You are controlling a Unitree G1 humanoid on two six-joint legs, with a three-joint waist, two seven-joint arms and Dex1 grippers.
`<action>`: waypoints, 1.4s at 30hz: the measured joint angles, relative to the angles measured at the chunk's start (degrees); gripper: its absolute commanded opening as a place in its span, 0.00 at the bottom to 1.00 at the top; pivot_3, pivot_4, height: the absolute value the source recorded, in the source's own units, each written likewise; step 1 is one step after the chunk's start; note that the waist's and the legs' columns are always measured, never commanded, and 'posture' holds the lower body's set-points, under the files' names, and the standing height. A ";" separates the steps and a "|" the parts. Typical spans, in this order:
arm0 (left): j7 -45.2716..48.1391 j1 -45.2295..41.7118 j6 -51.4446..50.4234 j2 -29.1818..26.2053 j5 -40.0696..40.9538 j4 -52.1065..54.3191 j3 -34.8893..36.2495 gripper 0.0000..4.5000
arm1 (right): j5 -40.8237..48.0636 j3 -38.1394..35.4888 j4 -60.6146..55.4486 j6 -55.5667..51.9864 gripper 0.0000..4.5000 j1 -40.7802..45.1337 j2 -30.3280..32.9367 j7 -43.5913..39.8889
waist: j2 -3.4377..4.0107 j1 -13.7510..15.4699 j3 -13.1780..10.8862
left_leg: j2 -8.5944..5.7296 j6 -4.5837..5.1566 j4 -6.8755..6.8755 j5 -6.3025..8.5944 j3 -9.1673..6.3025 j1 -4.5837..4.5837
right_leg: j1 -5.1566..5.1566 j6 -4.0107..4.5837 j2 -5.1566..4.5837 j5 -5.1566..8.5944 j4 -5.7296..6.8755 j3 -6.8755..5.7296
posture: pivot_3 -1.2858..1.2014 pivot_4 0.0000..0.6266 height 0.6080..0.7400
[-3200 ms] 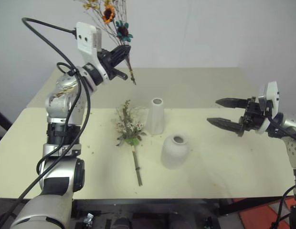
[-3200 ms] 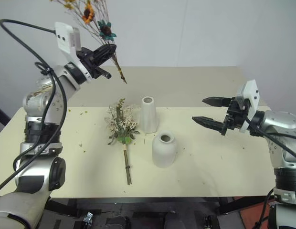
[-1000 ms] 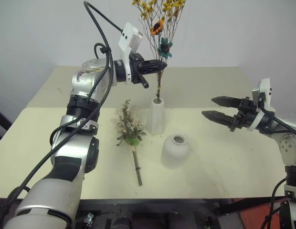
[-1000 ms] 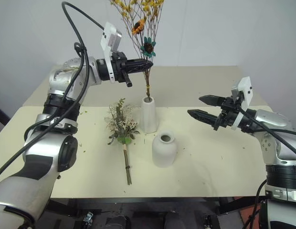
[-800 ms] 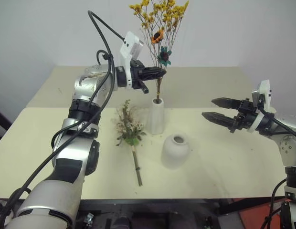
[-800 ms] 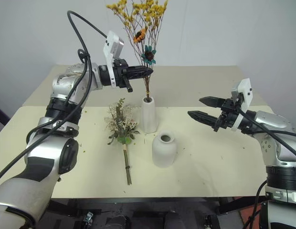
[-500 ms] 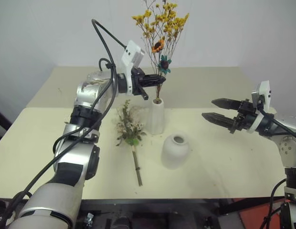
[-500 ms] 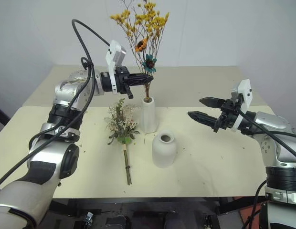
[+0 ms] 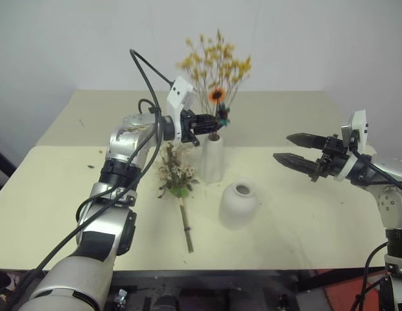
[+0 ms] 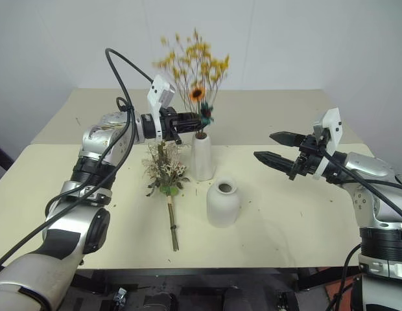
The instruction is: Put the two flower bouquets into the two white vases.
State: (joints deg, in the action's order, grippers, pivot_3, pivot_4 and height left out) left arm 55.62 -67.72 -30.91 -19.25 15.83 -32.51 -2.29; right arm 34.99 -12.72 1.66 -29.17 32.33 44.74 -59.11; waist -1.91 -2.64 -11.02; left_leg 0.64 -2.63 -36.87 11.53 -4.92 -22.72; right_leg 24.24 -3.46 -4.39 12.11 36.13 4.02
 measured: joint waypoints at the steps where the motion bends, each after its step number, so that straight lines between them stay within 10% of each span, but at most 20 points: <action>1: -0.08 0.36 -0.40 -0.23 0.01 0.95 0.00 0.60 | 0.00 0.01 0.00 0.04 1.00 0.00 -0.04 -0.05 | 0.00 -0.05 0.00 | 0.00 0.00 0.00 0.00 0.00 0.00 | 0.00 0.00 0.00 0.00 0.00 0.00 | 0.52 0.24 1.00; 7: -0.86 5.10 -5.05 -3.03 0.24 9.90 -0.01 0.99 | -0.02 0.14 0.06 0.46 1.00 0.08 -0.33 -0.50 | 0.00 -0.22 0.00 | 0.01 0.00 0.00 0.00 0.00 0.03 | -0.01 0.00 0.01 0.00 0.02 0.01 | 0.52 0.24 1.00; 24: -13.40 16.70 -53.25 -17.09 5.74 36.32 0.13 0.99 | -0.42 1.09 0.26 1.37 1.00 0.53 -0.46 -4.44 | 0.01 -0.41 -0.01 | 0.03 0.00 -0.01 0.00 -0.01 0.09 | -0.06 -0.05 0.01 0.03 0.06 0.00 | 0.52 0.24 1.00; 42: -52.64 2.83 -61.32 -12.14 40.40 6.82 -10.84 0.99 | -1.07 2.94 1.13 1.66 1.00 2.41 -1.54 -5.53 | 0.01 -0.03 -0.01 | 0.02 0.00 -0.01 0.01 -0.02 0.07 | 0.00 0.02 0.00 -0.01 0.09 0.01 | 0.52 0.24 1.00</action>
State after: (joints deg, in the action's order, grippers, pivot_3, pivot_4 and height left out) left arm 2.98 -64.89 -92.23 -31.39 56.23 -25.68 -13.13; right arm 33.91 -9.78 2.79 -27.51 34.74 43.20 -64.64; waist -1.89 -2.66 -11.02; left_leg 0.66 -2.63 -36.87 11.53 -4.94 -22.66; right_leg 24.24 -3.44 -4.40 12.09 36.21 4.03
